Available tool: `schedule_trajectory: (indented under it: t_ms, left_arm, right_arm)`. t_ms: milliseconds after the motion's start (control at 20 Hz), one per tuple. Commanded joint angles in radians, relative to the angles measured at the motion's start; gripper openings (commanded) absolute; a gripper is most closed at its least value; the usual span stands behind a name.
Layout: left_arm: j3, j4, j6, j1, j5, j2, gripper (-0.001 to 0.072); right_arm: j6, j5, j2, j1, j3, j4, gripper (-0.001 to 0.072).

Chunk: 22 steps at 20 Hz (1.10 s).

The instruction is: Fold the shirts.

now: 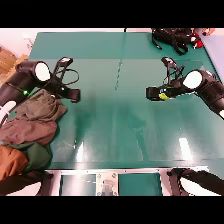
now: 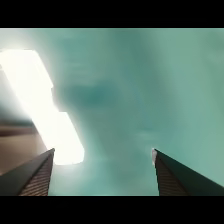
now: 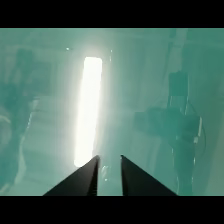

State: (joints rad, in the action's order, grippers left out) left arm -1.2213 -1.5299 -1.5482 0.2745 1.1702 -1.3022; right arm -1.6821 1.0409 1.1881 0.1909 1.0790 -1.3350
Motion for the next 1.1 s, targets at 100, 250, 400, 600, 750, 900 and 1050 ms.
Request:
schedule_trajectory:
  t_ms: [100, 250, 400, 600, 750, 900, 1050]
  left_arm:
    - [0.016, -0.393, -0.023, -0.112, 0.016, -0.001, 0.0713]
    - [0.114, -0.322, -0.021, -0.230, -0.027, -0.013, 0.0714]
    - [0.211, -0.239, 0.025, -0.278, -0.097, -0.056, 0.0713]
    - [0.213, -0.189, 0.097, -0.275, -0.158, -0.111, 0.0028]
    - [0.137, -0.154, 0.120, -0.275, -0.118, -0.112, 0.0022]
    - [-0.101, 0.025, 0.152, -0.231, 0.010, -0.093, 0.0022]
    - [-0.373, 0.123, 0.154, -0.080, 0.069, -0.077, 0.0022]
  right_arm:
    - [0.000, -0.033, 0.001, -0.004, 0.000, -0.003, 0.0202]
    - [0.000, -0.039, 0.001, -0.016, 0.000, -0.005, 0.0202]
    - [-0.001, -0.039, 0.001, -0.063, 0.000, -0.007, 0.0188]
    - [-0.011, -0.008, 0.001, -0.167, 0.000, -0.006, 0.0036]
    - [-0.006, 0.008, 0.001, -0.229, 0.000, -0.007, 0.0017]
    - [0.019, 0.015, 0.001, -0.306, 0.000, -0.007, 0.0017]
    - [0.045, 0.025, 0.001, -0.370, 0.000, -0.007, 0.0015]
